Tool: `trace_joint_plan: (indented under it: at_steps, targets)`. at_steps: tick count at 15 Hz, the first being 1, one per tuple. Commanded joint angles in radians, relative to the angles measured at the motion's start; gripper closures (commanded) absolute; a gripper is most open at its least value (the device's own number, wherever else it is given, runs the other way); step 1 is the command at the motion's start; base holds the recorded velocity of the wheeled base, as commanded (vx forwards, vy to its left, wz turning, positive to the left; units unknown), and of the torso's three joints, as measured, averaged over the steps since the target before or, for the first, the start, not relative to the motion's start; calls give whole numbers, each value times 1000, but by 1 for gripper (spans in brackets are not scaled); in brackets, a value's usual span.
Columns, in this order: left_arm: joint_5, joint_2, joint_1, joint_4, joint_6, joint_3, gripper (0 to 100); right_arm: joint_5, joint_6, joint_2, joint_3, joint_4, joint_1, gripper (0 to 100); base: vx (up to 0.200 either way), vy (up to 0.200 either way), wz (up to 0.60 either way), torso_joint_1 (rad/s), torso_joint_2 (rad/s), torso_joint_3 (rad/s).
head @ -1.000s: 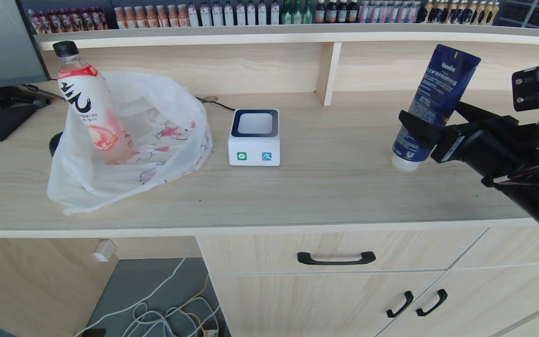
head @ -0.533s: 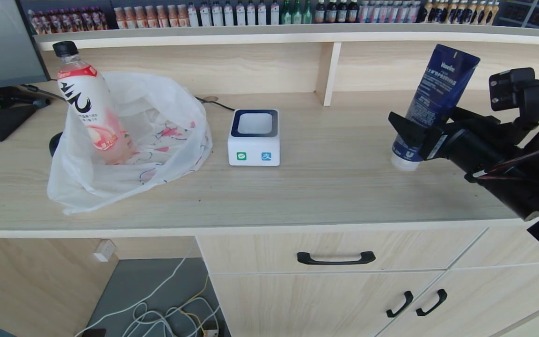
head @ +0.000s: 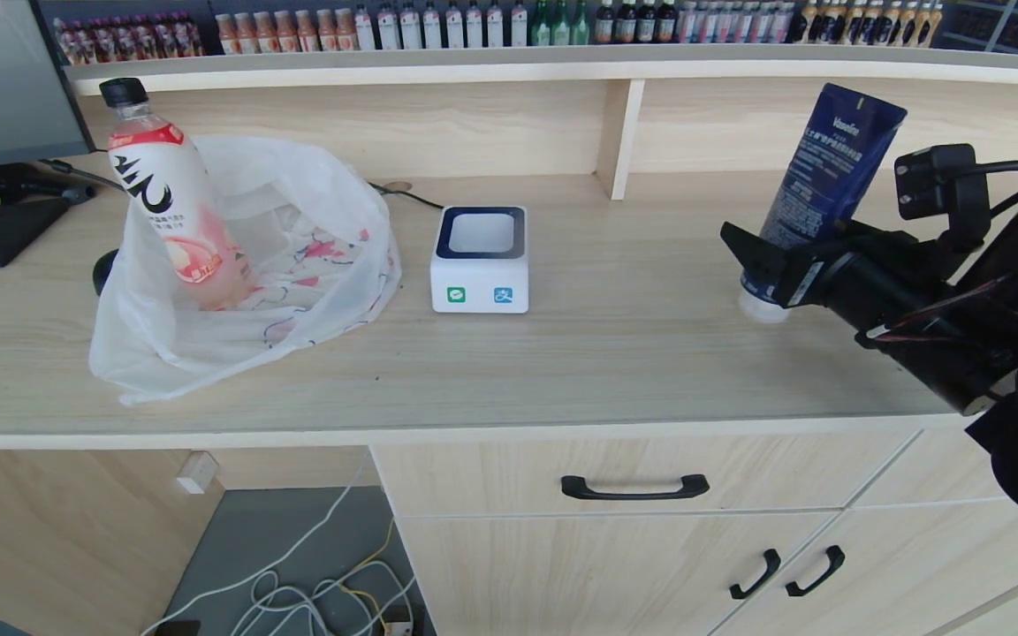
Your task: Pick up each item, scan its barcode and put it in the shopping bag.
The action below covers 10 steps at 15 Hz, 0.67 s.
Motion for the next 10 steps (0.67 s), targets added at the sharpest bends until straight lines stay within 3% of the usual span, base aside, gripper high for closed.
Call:
trace_joint_plan:
  at_steps: [1,10]
  targets:
    - [0,0,0,0,1,0,0,1,2,4,-1,-1,-7,100,0,0,0,0,0,0]
    - [0,0,-2,0,1,0,0,2,5,-3,2,-2,-19,100,0,0,0,0,0,0]
